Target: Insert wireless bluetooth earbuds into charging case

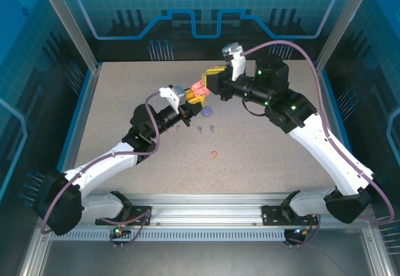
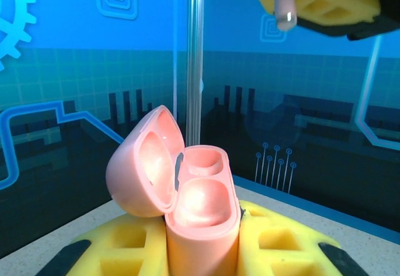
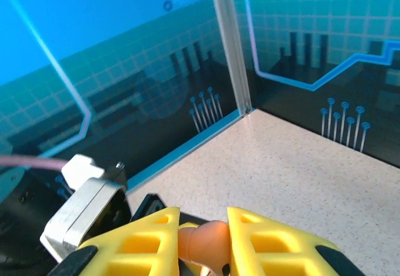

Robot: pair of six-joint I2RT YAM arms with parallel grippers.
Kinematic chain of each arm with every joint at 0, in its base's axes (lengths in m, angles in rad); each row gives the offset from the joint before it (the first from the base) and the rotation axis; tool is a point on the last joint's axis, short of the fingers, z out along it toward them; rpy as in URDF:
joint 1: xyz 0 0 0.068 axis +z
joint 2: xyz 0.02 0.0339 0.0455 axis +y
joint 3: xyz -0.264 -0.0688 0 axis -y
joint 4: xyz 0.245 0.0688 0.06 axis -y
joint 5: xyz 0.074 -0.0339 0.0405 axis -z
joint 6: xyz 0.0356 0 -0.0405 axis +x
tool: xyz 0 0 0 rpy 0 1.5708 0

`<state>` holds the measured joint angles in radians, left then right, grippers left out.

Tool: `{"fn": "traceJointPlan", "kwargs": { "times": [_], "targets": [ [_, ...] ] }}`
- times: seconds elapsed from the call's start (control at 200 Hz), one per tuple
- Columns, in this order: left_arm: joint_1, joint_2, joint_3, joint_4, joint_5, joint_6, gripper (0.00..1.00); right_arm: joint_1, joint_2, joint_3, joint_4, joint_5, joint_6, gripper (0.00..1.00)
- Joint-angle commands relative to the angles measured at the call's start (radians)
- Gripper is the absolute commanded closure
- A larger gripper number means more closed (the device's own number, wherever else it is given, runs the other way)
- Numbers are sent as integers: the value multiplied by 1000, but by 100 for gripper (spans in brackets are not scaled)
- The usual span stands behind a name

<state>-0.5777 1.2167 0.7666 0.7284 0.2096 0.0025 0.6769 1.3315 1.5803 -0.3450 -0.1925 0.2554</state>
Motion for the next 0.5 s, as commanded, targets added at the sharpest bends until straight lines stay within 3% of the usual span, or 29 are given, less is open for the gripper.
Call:
{"fn": "traceJointPlan", "kwargs": {
  "times": [0.0, 0.495],
  "targets": [
    [6, 1, 52, -53, 45, 21, 100, 30, 20, 29, -26, -20, -75, 78],
    [7, -5, 79, -105, 59, 36, 100, 38, 80, 19, -49, -6, -74, 79]
  ]
}}
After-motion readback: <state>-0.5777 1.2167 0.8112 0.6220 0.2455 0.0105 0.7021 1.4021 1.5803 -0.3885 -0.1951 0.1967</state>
